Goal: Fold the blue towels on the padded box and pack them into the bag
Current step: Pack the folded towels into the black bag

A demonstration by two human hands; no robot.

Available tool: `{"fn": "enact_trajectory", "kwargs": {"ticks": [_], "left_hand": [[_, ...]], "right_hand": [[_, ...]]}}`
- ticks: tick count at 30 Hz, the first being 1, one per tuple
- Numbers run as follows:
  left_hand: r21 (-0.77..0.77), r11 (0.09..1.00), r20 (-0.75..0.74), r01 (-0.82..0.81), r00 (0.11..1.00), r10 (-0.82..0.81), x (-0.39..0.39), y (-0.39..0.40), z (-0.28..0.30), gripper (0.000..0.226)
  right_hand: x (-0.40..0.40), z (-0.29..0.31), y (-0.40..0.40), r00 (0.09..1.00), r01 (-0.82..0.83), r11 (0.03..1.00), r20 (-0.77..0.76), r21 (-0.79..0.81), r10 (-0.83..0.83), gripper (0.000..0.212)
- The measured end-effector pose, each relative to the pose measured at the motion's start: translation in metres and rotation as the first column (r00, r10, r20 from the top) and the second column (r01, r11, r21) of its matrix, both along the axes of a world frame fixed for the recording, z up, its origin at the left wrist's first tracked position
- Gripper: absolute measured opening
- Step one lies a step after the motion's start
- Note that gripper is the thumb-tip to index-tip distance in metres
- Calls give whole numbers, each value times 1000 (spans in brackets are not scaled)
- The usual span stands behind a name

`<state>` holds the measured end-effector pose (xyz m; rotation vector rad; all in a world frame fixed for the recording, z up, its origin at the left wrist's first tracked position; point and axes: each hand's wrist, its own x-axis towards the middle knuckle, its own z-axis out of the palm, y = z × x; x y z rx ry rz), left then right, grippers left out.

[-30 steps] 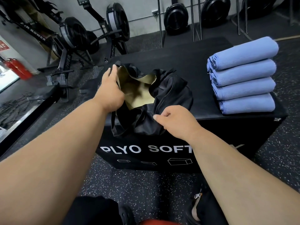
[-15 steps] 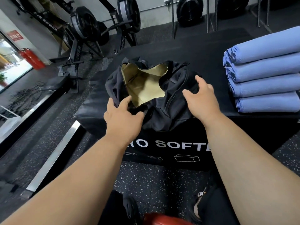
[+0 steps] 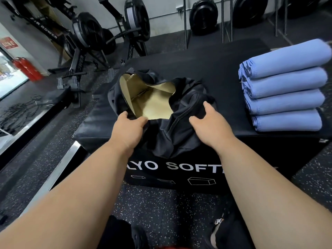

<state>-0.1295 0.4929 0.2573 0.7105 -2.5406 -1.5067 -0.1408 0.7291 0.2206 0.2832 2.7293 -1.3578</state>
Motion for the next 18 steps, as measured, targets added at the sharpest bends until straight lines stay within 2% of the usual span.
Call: {"fn": "enact_trajectory", "kwargs": {"ticks": [5, 9, 10, 14, 18], "left_hand": [[-118, 990, -50, 75, 995, -82, -23, -14, 12, 87], [-204, 970, -48, 131, 989, -143, -29, -24, 14, 81], [-211, 969, -45, 131, 989, -144, -29, -24, 14, 76], [-225, 967, -48, 121, 990, -135, -30, -27, 11, 63], [-355, 911, 65, 209, 978, -199, -32, -38, 17, 65]], "right_hand": [[8, -3, -11, 998, -48, 997, 42, -62, 51, 95], [4, 5, -3, 983, 118, 992, -140, -34, -122, 64], [2, 5, 1, 972, 143, 989, -181, -46, -149, 64], [-7, 3, 7, 981, 68, 997, -178, -30, -72, 78], [-14, -6, 7, 984, 16, 999, -180, 51, -7, 49]]}}
